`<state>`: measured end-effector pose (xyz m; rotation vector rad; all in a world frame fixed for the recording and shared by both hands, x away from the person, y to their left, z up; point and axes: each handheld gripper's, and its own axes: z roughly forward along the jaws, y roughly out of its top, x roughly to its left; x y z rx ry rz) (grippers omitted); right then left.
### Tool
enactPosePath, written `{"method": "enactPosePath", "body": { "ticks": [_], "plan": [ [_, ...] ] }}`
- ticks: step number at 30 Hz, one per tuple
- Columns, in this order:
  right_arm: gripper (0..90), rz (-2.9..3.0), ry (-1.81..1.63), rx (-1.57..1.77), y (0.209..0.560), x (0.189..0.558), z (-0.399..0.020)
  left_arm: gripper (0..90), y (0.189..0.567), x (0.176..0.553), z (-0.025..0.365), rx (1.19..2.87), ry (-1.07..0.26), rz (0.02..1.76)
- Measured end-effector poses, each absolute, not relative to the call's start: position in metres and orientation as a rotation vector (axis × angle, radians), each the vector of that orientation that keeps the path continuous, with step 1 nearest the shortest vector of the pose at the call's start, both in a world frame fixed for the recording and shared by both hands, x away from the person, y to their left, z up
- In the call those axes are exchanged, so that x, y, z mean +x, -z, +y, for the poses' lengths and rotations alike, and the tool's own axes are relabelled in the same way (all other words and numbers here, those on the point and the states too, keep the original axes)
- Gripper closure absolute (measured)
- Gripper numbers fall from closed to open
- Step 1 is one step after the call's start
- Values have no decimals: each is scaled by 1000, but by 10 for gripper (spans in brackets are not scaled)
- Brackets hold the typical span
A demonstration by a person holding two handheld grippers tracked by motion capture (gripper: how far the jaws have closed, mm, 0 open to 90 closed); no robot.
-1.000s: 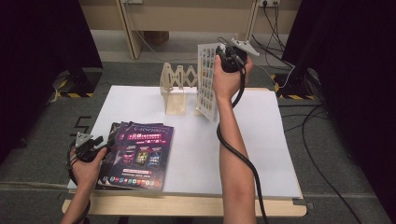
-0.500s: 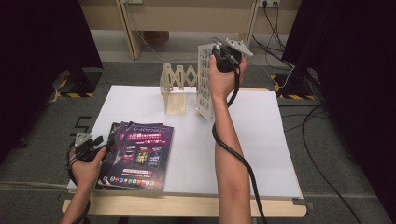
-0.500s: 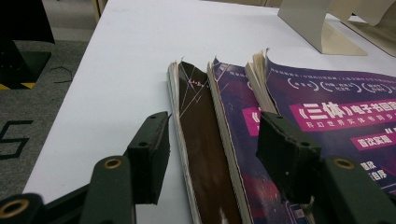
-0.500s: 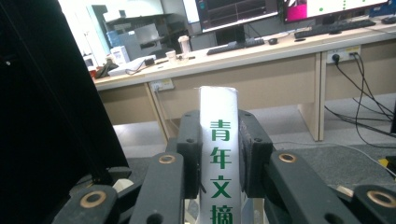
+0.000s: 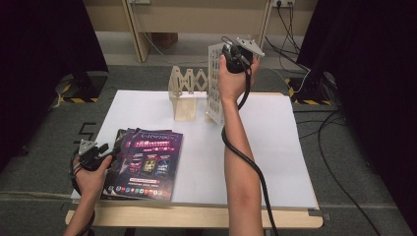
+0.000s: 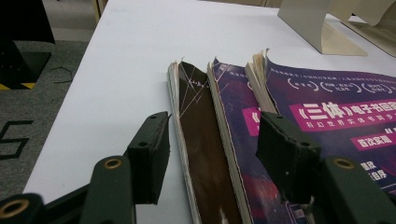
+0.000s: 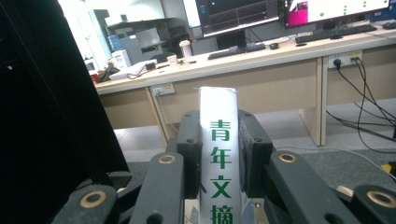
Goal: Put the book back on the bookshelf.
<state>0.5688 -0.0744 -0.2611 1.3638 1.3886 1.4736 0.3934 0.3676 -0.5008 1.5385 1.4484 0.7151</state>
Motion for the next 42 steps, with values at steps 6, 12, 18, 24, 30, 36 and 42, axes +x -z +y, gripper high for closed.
{"method": "enactPosePath", "body": {
  "ticks": [6, 12, 18, 24, 30, 36, 42],
  "plan": [
    [744, 1377, -1465, 1317, 266, 571, -70, 437, 501, 394, 368, 1539, -711, 1448],
    [743, 1400, -1423, 1313, 289, 572, -65, 437, 501, 394, 368, 1540, -709, 1447],
    [742, 1407, -1411, 1278, 296, 565, -64, 438, 501, 394, 368, 1543, -713, 1447],
    [741, 1428, -1395, 1272, 310, 555, -66, 438, 501, 394, 367, 1540, -716, 1444],
    [741, 1441, -1379, 1257, 317, 550, -70, 438, 501, 394, 367, 1542, -717, 1444],
    [741, 1434, -1386, 1288, 317, 552, -78, 438, 501, 394, 367, 1542, -714, 1446],
    [741, 1427, -1393, 1295, 322, 549, -80, 438, 501, 394, 367, 1542, -717, 1445]
  ]
}}
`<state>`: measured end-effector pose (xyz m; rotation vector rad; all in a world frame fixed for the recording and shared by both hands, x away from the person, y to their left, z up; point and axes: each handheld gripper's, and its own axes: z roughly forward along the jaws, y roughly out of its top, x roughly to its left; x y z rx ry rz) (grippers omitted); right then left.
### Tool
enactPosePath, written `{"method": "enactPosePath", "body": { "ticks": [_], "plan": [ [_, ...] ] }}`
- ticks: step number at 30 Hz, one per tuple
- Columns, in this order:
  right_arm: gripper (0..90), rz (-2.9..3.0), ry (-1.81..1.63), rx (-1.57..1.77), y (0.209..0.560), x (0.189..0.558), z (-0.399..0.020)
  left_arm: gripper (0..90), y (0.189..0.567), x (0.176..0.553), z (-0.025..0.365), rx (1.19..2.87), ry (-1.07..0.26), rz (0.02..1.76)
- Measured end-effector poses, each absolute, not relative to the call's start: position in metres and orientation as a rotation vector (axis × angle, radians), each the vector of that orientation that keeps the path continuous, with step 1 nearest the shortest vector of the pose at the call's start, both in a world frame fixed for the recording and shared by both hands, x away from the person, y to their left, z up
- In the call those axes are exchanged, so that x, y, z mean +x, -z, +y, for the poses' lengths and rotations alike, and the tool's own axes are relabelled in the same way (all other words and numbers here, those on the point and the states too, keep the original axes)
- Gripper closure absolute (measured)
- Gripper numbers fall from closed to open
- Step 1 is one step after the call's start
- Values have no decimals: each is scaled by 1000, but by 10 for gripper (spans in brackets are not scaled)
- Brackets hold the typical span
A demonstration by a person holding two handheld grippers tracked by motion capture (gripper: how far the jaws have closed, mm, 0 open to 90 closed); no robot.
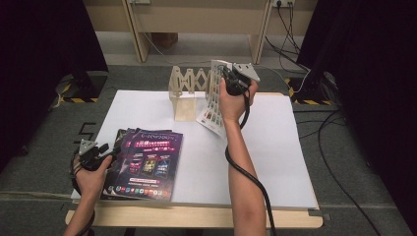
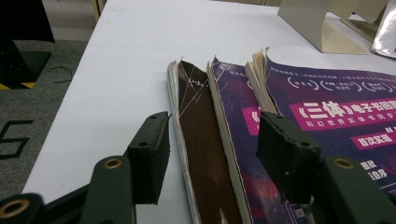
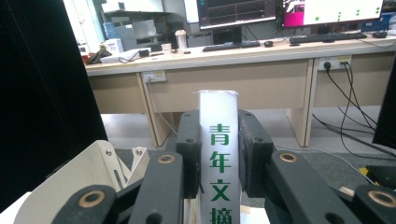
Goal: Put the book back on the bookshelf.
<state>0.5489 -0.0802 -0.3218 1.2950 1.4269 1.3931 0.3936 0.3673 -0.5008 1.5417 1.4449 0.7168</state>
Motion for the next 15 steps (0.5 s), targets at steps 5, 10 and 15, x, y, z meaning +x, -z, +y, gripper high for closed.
{"method": "enactPosePath", "body": {
  "ticks": [5, 10, 15],
  "plan": [
    [740, 1432, -1392, 1284, 323, 547, -83, 438, 501, 394, 368, 1539, -716, 1446],
    [739, 1438, -1391, 1275, 327, 542, -86, 438, 501, 394, 368, 1541, -714, 1448],
    [737, 1453, -1365, 1229, 331, 531, -85, 437, 501, 394, 368, 1540, -714, 1449]
  ]
}}
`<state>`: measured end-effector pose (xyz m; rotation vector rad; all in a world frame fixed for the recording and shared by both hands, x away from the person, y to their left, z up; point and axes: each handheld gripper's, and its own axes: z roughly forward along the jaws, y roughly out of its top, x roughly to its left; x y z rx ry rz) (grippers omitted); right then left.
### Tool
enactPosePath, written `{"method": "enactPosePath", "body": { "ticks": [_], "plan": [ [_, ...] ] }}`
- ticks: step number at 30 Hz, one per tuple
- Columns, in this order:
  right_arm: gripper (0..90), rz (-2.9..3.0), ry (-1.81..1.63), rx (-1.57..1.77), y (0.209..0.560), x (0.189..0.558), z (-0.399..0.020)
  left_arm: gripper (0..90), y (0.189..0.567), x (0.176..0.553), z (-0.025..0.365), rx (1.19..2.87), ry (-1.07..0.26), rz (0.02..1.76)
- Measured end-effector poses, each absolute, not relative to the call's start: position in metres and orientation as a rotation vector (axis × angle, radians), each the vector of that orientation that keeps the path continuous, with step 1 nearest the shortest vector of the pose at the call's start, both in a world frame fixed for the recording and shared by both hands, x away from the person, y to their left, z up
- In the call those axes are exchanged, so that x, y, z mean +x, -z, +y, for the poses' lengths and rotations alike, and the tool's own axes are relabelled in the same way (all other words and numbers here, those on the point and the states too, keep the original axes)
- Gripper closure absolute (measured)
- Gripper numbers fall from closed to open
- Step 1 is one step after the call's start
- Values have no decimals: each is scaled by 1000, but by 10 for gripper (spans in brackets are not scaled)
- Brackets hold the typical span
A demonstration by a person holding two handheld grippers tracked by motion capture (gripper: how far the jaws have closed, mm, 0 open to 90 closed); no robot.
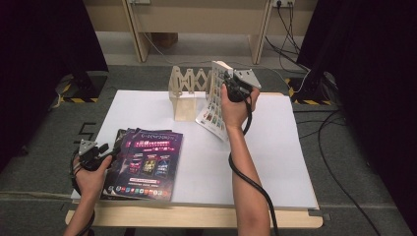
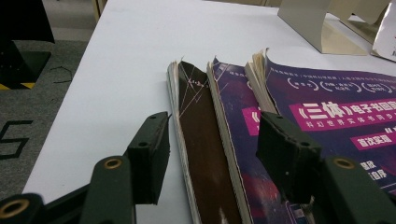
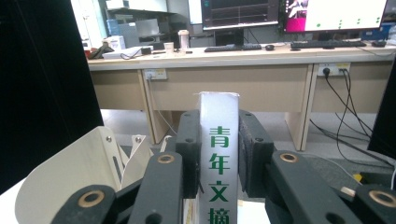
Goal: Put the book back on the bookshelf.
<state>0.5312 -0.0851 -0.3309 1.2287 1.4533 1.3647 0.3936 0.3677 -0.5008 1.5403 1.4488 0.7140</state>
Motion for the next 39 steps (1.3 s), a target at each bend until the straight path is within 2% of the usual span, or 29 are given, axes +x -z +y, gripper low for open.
{"method": "enactPosePath", "body": {
  "ticks": [16, 24, 39],
  "plan": [
    [688, 1439, -1386, 1266, 333, 515, -96, 438, 501, 393, 368, 1536, -714, 1448],
    [624, 1472, -1365, 1323, 331, 519, -96, 438, 501, 394, 368, 1531, -711, 1451],
    [587, 1520, -1271, 1389, 324, 539, -76, 441, 501, 394, 370, 1517, -702, 1459]
  ]
}}
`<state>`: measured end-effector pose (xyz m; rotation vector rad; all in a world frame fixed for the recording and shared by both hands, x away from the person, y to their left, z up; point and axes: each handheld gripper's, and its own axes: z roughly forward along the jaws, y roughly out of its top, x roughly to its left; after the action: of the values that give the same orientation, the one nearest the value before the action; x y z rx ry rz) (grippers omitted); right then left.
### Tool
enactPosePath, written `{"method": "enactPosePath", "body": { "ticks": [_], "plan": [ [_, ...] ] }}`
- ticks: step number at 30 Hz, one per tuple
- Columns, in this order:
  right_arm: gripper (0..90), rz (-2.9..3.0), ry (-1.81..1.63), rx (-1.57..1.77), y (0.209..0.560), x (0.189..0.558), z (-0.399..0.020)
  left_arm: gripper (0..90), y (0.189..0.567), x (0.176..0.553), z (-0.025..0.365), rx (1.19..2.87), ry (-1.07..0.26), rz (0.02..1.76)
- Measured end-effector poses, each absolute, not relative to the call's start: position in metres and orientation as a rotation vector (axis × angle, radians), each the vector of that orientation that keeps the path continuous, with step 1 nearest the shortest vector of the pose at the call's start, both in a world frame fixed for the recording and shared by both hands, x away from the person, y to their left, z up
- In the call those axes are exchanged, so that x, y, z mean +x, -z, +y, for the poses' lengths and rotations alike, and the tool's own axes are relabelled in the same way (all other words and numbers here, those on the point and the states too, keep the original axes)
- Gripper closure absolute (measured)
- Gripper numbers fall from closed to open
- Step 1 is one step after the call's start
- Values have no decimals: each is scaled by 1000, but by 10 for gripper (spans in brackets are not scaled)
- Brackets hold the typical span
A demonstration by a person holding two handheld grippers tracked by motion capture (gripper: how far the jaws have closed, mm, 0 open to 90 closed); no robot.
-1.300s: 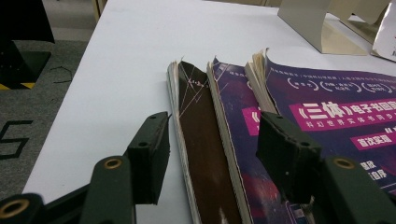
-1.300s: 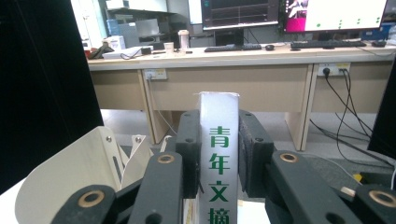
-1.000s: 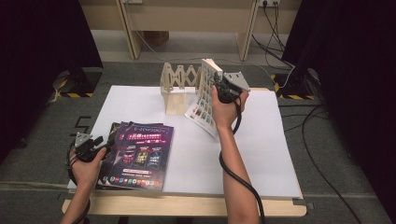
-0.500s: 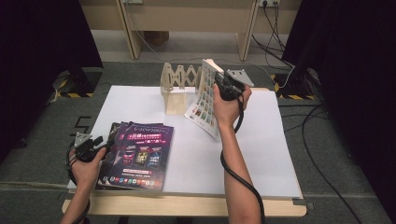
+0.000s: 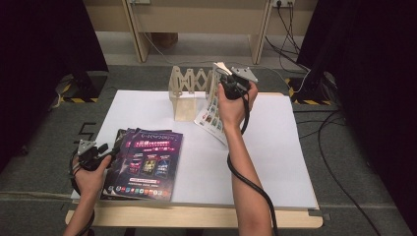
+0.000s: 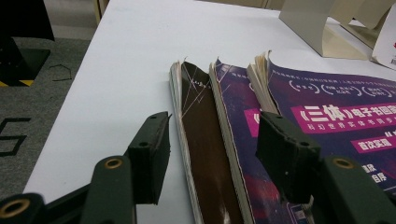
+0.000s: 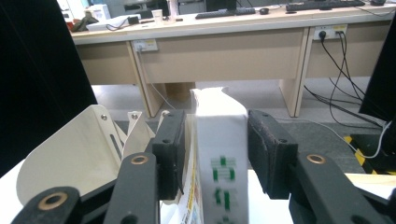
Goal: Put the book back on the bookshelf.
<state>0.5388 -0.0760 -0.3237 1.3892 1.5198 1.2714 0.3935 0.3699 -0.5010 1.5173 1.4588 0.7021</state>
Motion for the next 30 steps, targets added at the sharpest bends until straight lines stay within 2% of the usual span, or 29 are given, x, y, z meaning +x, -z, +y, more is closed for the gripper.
{"method": "enactPosePath", "body": {
  "ticks": [24, 30],
  "plan": [
    [651, 1580, -1206, 1501, 329, 557, -74, 455, 501, 394, 369, 1527, -699, 1459],
    [711, 1648, -1146, 1511, 334, 560, -73, 455, 501, 394, 369, 1529, -707, 1455]
  ]
}}
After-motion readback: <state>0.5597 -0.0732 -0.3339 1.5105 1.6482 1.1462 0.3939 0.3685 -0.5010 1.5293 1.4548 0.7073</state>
